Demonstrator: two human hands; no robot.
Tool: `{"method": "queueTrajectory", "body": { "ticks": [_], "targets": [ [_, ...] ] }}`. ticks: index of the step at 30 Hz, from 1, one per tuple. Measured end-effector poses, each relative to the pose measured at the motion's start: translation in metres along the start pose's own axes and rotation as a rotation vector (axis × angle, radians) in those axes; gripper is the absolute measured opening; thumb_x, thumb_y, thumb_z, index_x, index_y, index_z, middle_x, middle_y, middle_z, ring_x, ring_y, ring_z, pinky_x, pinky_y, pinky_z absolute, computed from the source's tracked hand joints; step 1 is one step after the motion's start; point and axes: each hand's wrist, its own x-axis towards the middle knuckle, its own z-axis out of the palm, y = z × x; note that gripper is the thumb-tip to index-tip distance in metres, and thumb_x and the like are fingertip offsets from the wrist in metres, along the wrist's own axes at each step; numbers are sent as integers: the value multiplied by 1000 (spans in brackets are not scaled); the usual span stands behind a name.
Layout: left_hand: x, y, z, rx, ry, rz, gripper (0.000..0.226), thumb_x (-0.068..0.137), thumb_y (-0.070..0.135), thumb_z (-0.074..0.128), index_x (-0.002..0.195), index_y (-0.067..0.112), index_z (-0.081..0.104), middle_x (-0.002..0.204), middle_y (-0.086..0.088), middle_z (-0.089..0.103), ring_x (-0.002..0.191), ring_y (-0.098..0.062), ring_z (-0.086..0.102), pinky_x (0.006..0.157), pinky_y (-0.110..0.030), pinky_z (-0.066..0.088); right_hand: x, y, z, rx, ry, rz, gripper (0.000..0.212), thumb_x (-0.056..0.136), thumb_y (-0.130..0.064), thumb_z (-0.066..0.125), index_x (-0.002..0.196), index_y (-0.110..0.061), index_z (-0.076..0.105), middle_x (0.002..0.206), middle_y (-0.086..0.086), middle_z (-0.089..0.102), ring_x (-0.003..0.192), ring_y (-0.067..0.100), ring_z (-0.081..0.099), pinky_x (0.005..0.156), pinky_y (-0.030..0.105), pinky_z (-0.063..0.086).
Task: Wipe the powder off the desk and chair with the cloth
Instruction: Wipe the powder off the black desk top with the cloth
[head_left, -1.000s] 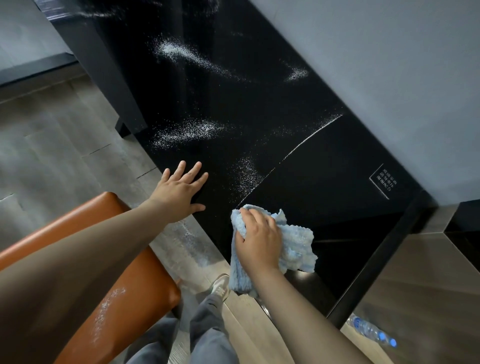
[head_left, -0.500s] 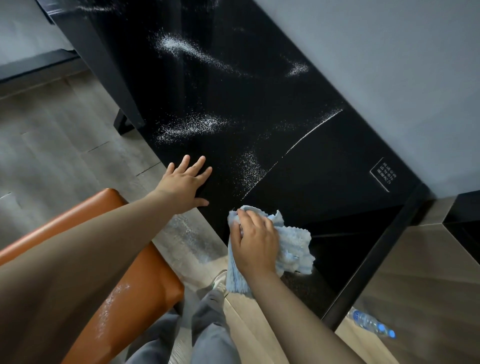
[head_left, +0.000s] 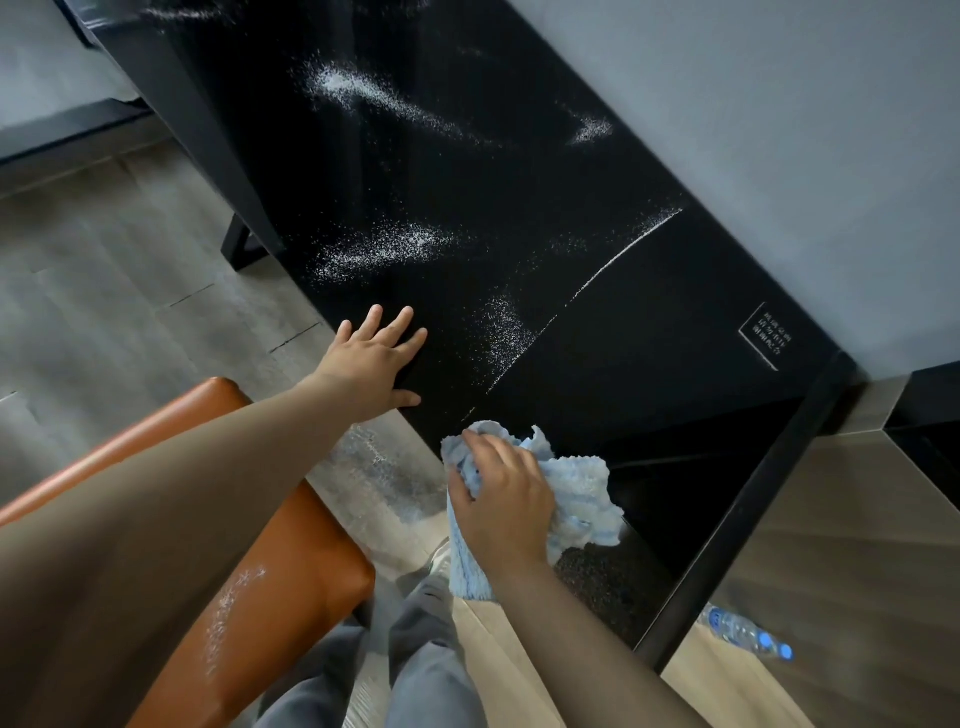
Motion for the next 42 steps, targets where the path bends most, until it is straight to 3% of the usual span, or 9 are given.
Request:
{"method": "queueTrajectory", "body": {
  "ticks": [8, 13, 18, 21, 24, 28, 33, 42],
  "targets": [
    [-4, -5, 3, -7, 30, 37, 83, 91, 53, 52, 154, 26, 5, 161, 0, -11, 148, -29, -7, 119, -48, 9, -9, -12, 1, -2, -28, -38, 45, 77, -35, 72, 120, -26, 63, 116, -11, 66, 102, 13, 61, 84, 25, 51],
    [-31, -14, 17, -71, 120, 53, 75, 95, 48, 49, 154, 23, 10, 161, -2, -7, 148, -27, -6, 120, -44, 8, -13, -23, 0, 38, -28, -66, 45, 70, -26, 79, 113, -22, 67, 108, -7, 69, 96, 18, 64, 75, 30, 54],
    [-76, -30, 33, -200, 156, 24, 73, 95, 47, 48, 153, 25, 10, 161, 0, -9, 147, -25, -11, 121, -46, 8, -21, -33, -4, 105, -136, -51, 43, 77, -24, 70, 119, -25, 65, 114, -8, 68, 102, 18, 62, 80, 30, 50],
    [-101, -36, 39, -273, 137, 6, 73, 95, 48, 47, 153, 25, 10, 161, 2, -6, 147, -24, -9, 120, -45, 10, -26, -38, -10, 135, -88, 30, 41, 77, -24, 71, 118, -27, 67, 111, -9, 69, 98, 17, 63, 77, 29, 50],
    [-122, -38, 40, -355, 120, -20, 70, 95, 47, 48, 153, 24, 16, 161, 2, 7, 148, -22, 5, 119, -41, 19, -27, -42, -23, 174, -9, 111, 39, 76, -23, 73, 114, -26, 69, 105, -9, 71, 94, 17, 64, 74, 31, 52],
    [-145, -32, 33, -453, 111, -68, 57, 95, 43, 52, 145, 19, 40, 147, 0, 44, 131, -15, 47, 105, -26, 40, -26, -45, -49, 216, 60, 177, 38, 78, -27, 75, 116, -28, 68, 105, -11, 69, 95, 12, 63, 77, 27, 50],
    [-170, -14, 19, -471, 80, -108, 54, 94, 46, 52, 142, 23, 43, 142, 3, 50, 124, -13, 52, 99, -22, 41, -28, -49, -85, 286, 77, 174, 37, 80, -27, 73, 116, -29, 67, 108, -12, 68, 97, 8, 62, 81, 23, 47],
    [-222, 29, -4, -610, 274, -278, 57, 92, 48, 55, 141, 23, 45, 139, 3, 53, 122, -13, 54, 100, -26, 45, -28, -46, -137, 433, 87, 42, 33, 81, -32, 71, 113, -32, 67, 102, -17, 68, 91, 0, 60, 81, 22, 50]
  ]
}}
